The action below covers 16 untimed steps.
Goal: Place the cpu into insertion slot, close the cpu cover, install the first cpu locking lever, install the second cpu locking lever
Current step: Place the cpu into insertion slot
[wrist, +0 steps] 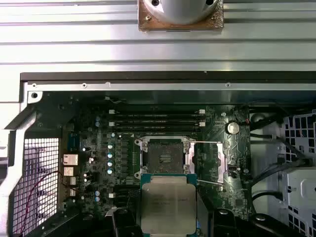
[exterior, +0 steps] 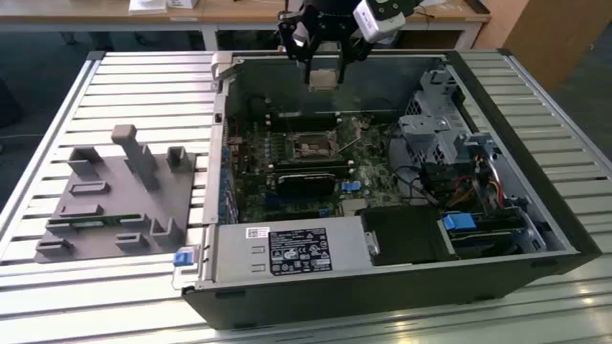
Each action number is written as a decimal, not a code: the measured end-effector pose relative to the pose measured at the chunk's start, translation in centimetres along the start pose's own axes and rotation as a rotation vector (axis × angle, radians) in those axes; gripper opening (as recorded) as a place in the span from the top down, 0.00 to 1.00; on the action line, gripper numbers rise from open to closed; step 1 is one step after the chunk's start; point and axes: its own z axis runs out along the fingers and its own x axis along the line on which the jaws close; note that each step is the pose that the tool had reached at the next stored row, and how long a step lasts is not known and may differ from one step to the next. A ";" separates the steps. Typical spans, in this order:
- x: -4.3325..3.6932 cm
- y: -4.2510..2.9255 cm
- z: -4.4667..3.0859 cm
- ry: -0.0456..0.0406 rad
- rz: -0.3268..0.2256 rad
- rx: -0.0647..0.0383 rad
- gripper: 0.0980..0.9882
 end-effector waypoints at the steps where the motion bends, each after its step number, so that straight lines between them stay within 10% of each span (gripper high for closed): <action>1: 0.00 0.00 0.00 0.0000 0.000 0.000 0.51; 16: 0.00 0.00 0.00 -0.0017 0.020 0.000 0.51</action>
